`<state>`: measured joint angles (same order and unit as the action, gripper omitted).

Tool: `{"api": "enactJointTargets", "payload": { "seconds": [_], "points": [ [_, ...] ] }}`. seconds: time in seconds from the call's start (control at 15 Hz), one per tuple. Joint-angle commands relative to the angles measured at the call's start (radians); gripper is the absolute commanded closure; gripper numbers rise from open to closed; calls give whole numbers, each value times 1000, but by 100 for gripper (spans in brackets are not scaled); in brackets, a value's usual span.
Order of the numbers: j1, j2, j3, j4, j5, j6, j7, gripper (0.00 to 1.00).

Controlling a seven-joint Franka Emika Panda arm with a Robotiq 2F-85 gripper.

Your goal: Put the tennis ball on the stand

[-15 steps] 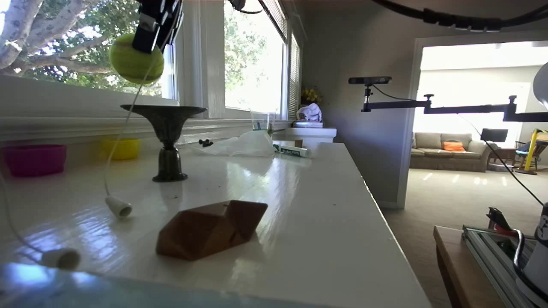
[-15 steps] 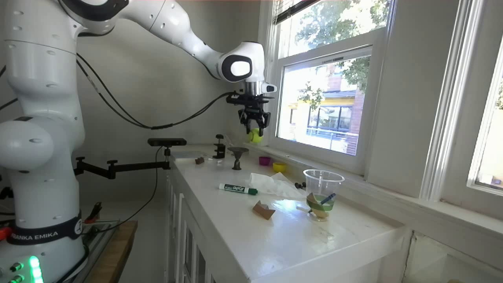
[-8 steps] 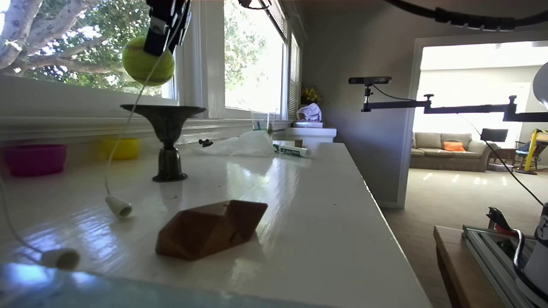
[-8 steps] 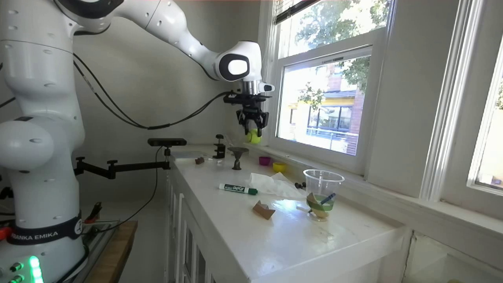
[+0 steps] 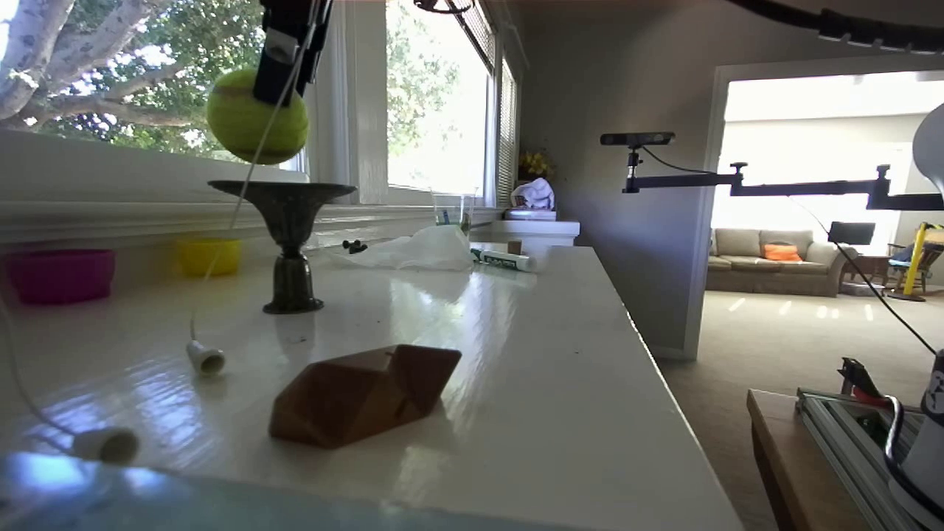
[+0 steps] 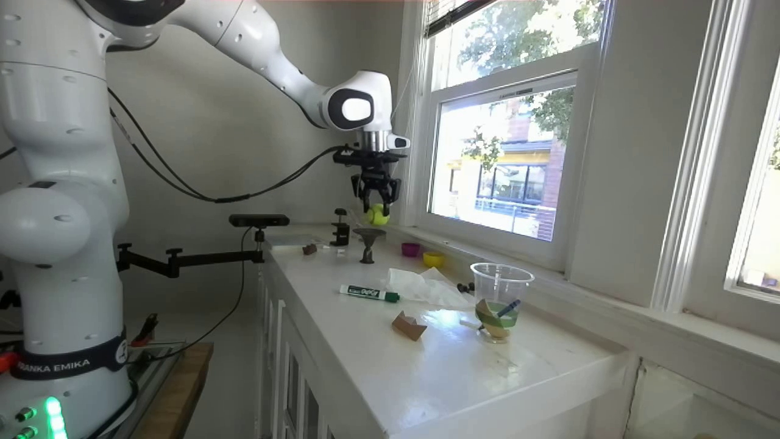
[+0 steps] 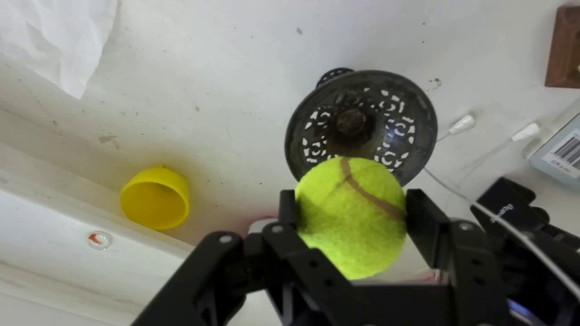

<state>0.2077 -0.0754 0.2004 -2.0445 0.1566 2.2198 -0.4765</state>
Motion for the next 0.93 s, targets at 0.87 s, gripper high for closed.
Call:
{"api": "enactJointTargets", "payload": {
  "seconds": [0.87],
  "points": [
    [29,-44,-11,-84,51,-15,-52,63]
  ]
}}
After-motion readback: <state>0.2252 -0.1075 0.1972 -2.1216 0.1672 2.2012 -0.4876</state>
